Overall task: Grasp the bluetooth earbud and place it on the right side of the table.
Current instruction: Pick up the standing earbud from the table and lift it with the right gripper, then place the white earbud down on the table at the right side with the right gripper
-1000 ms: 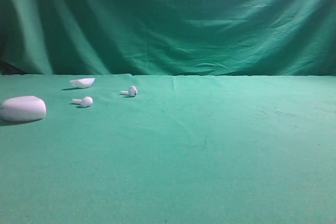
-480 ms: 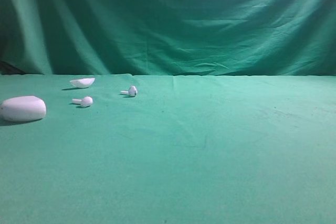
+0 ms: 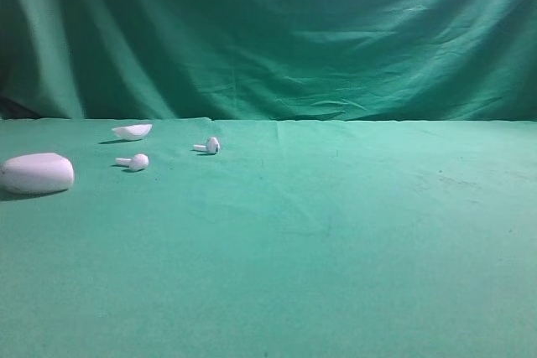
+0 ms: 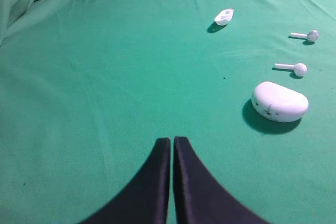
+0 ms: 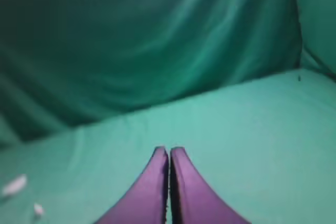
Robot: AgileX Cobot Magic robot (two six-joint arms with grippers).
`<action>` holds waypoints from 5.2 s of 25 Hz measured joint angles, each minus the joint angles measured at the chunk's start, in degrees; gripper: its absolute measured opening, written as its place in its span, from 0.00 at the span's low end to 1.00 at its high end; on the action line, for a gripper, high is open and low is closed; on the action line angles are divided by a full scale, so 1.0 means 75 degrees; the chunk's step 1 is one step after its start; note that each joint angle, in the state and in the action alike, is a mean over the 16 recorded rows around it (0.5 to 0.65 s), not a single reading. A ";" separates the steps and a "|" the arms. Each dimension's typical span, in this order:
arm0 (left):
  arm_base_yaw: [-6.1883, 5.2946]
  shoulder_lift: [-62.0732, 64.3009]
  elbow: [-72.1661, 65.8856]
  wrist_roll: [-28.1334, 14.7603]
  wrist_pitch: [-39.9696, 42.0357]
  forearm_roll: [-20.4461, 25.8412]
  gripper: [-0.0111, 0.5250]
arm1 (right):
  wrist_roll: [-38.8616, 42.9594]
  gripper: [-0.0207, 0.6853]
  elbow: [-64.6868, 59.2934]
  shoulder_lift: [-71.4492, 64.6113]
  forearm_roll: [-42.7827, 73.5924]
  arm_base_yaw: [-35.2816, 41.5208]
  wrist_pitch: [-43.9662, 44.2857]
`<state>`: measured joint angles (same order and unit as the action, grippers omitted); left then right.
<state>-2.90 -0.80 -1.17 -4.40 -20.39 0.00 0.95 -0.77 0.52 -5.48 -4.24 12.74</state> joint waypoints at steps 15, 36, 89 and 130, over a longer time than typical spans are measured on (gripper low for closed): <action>0.0000 0.0000 0.0000 0.0000 0.0000 0.0000 0.02 | -0.1294 0.03 0.3278 -0.3074 -0.0999 -0.0027 0.1701; 0.0000 0.0000 0.0000 0.0000 0.0000 0.0000 0.02 | -0.3126 0.03 1.0837 -1.2745 -0.0894 -0.2815 0.6262; 0.0000 0.0000 0.0000 0.0000 0.0000 0.0000 0.02 | -0.1405 0.17 1.6716 -1.8612 0.0326 -0.4290 0.6043; 0.0000 0.0000 0.0000 0.0000 0.0000 0.0000 0.02 | 0.0645 0.17 0.6781 -1.2314 0.1632 -0.1428 0.2793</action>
<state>-2.90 -0.80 -1.17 -4.40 -20.39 0.00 5.78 50.09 -91.84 6.76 -14.95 33.68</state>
